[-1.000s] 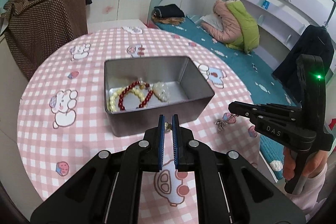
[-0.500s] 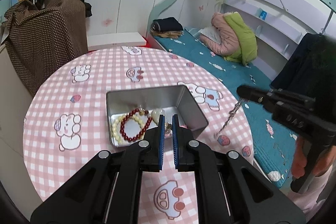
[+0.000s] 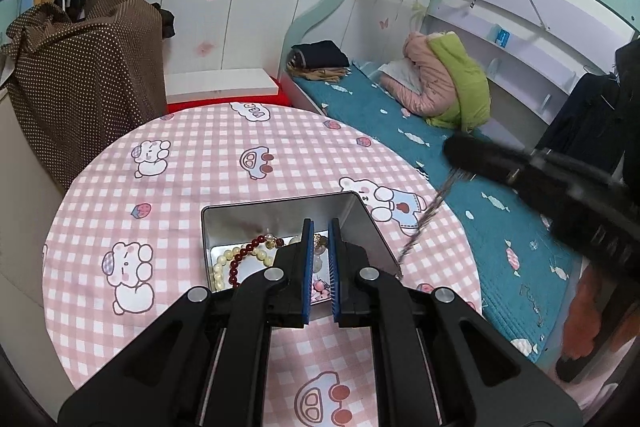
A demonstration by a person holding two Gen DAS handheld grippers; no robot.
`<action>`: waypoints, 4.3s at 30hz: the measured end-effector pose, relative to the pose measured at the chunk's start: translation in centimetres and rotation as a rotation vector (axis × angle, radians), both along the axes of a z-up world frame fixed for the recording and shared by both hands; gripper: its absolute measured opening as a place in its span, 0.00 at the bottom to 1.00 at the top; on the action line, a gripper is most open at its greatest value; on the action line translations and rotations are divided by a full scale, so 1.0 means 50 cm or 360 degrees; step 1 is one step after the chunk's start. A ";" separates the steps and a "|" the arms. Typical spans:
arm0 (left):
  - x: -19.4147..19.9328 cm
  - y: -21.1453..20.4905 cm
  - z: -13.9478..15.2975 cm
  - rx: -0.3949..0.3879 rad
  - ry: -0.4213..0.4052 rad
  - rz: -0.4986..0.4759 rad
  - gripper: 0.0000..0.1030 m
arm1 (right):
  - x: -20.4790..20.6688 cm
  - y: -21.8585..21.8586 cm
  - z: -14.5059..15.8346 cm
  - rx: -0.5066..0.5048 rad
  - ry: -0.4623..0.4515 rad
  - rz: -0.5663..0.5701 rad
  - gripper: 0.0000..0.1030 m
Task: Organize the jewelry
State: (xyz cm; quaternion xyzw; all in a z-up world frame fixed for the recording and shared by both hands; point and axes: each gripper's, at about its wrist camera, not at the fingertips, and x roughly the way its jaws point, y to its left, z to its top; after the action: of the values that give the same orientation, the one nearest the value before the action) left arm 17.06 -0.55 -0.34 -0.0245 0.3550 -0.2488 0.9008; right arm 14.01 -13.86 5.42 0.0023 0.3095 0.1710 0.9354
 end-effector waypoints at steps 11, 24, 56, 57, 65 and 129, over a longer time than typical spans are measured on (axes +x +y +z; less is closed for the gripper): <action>0.019 -0.016 -0.026 0.0001 0.0071 -0.0018 0.06 | 0.039 0.000 -0.072 0.0035 0.0222 -0.0045 0.05; 0.021 -0.018 -0.016 -0.0010 0.0063 -0.0023 0.06 | 0.005 0.022 0.063 -0.0025 -0.0103 0.0016 0.05; 0.045 -0.106 -0.070 0.0125 0.0192 -0.0087 0.18 | 0.009 -0.125 -0.121 0.0118 0.0304 -0.0403 0.71; 0.045 -0.105 -0.074 0.0124 0.0206 -0.0087 0.18 | 0.006 -0.130 -0.124 0.0123 0.0306 -0.0411 0.72; 0.033 -0.087 -0.072 0.0138 0.0186 -0.0044 0.26 | -0.006 -0.138 -0.109 0.0126 0.0262 -0.0425 0.77; -0.347 0.056 0.134 0.0153 -0.0546 0.0509 0.87 | -0.295 -0.007 0.036 0.0043 -0.0297 -0.0361 0.93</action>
State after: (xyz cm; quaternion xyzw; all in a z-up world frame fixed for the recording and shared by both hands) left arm -0.28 2.24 6.37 0.0052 0.1999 -0.0862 0.9760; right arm -0.72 -14.20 7.24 0.0340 0.2167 0.0679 0.9733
